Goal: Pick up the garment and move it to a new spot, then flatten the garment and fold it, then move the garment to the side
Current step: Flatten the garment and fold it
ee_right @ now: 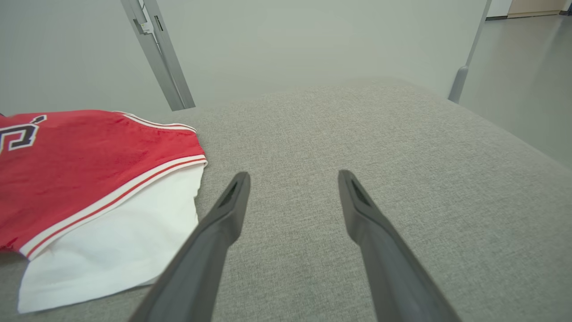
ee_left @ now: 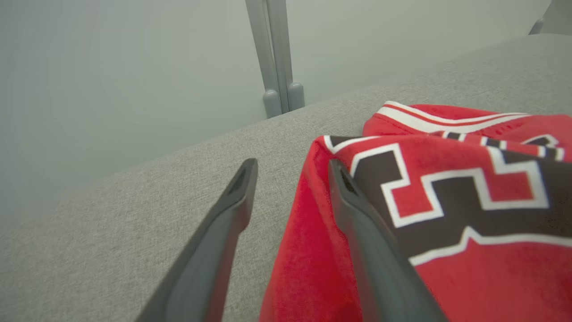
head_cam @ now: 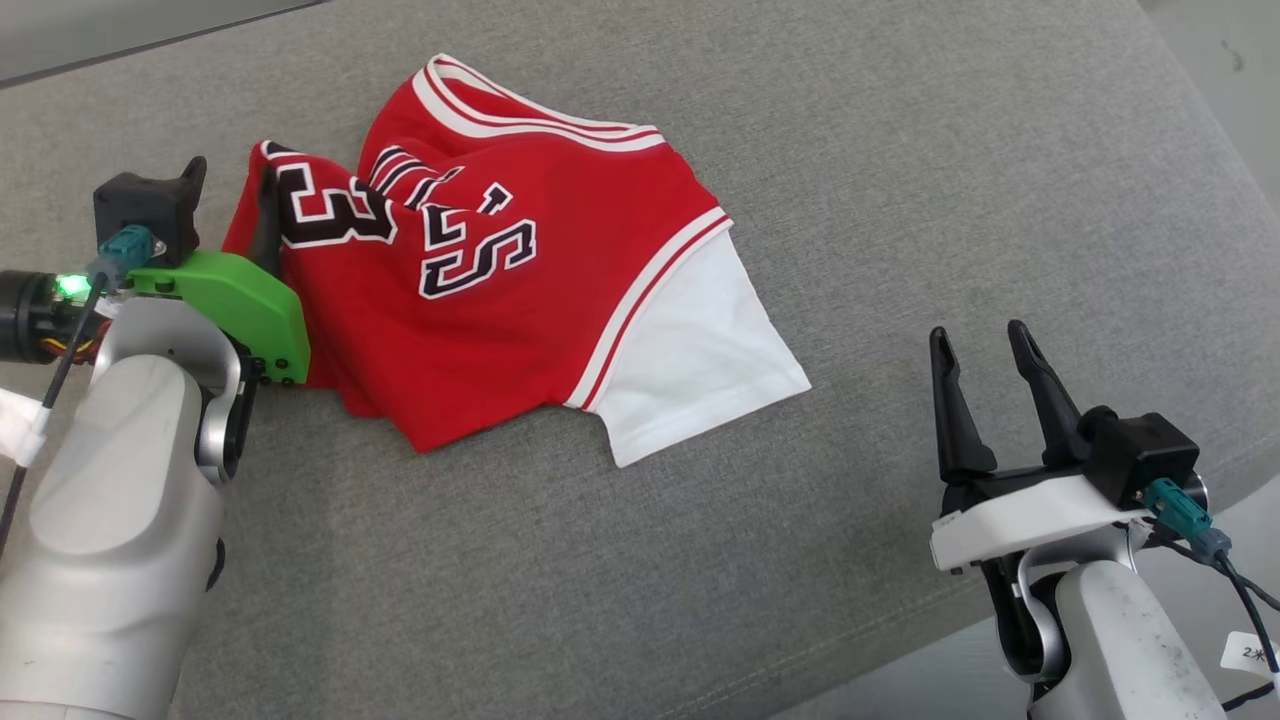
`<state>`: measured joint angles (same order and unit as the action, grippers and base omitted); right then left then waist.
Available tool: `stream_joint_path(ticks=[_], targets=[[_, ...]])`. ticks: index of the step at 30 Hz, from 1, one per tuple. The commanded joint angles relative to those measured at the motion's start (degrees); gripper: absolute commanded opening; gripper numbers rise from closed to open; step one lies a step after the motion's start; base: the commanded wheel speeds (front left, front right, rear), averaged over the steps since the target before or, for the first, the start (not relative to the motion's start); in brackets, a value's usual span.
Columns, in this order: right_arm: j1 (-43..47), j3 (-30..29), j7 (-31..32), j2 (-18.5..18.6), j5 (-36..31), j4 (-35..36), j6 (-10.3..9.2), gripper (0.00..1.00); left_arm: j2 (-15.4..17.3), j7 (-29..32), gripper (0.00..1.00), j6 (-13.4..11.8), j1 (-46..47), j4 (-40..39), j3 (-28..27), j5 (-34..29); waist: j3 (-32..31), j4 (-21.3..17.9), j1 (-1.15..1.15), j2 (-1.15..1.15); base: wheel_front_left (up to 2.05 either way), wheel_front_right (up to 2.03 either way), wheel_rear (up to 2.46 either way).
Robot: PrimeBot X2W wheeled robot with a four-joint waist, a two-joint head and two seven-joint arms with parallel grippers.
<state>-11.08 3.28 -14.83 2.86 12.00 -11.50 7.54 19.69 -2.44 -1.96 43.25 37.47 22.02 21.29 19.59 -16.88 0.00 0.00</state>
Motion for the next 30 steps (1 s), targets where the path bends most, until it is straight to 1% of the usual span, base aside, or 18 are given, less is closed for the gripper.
stream_joint_path(ticks=[1, 5, 8, 14, 16, 19, 23, 25, 27, 30], targets=[[-0.68, 0.03, -0.34, 0.05, -0.29, -0.13, -0.10, 1.00, -0.34, -0.93, 1.00, 0.38, -0.29, 0.73, -0.34, 0.89, -0.65, 1.42, 0.00, 0.00, 0.00, 0.00, 0.00], [-0.15, -0.55, -0.33, 0.09, -0.91, -0.10, -0.10, 1.00, -1.93, -3.09, 1.00, 0.55, -3.48, 0.67, -0.77, 2.51, -2.19, 4.01, 0.00, 0.00, 0.00, 0.00, 0.00], [0.39, -0.88, -0.33, 0.08, -1.36, -0.06, -0.10, 1.00, -2.65, -3.93, 1.00, -0.10, -6.45, -0.86, -1.59, 4.19, -3.54, 5.85, 0.00, 0.00, 0.00, 0.00, 0.00], [1.33, -0.63, 0.26, 0.09, -1.29, 0.02, -0.10, 1.00, -3.91, -2.66, 1.00, -1.65, -14.22, -6.23, -2.87, 7.63, -5.60, 8.05, 0.00, 0.00, 0.00, 0.00, 0.00], [1.26, -0.35, 0.39, 0.09, -1.07, 0.16, -0.10, 1.00, -3.93, -1.45, 1.00, -1.77, -15.96, -7.54, -3.18, 8.85, -5.59, 8.18, 0.00, 0.00, 0.00, 0.00, 0.00], [1.22, -0.08, 0.42, 0.09, -0.53, 0.37, -0.10, 1.00, -3.58, 0.80, 1.00, -1.38, -17.01, -8.95, -2.18, 8.87, -5.04, 7.79, 0.00, 0.00, 0.00, 0.00, 0.00], [1.20, -0.02, 0.44, 0.06, -0.26, 0.68, -0.10, 1.00, -2.81, 3.44, 1.00, -1.84, -16.97, -8.45, -2.43, 9.69, -3.88, 6.48, 0.00, 0.00, 0.00, 0.00, 0.00], [1.04, -0.12, 0.43, 0.08, -0.20, 0.74, -0.10, 1.00, -2.68, 4.55, 1.00, -1.30, -16.61, -7.85, -2.46, 10.28, -3.35, 5.70, 0.00, 0.00, 0.00, 0.00, 0.00], [0.89, -0.18, 0.36, 0.08, -0.04, 0.78, -0.10, 1.00, -2.13, 5.69, 1.00, -1.38, -15.94, -7.04, -2.12, 9.95, -2.88, 5.00, 0.00, 0.00, 0.00, 0.00, 0.00], [0.61, -0.25, 0.23, 0.06, 0.05, 0.80, -0.10, 1.00, -2.29, 6.34, 1.00, -0.95, -14.93, -6.39, -2.41, 10.89, -2.26, 4.29, 0.00, 0.00, 0.00, 0.00, 0.00]])
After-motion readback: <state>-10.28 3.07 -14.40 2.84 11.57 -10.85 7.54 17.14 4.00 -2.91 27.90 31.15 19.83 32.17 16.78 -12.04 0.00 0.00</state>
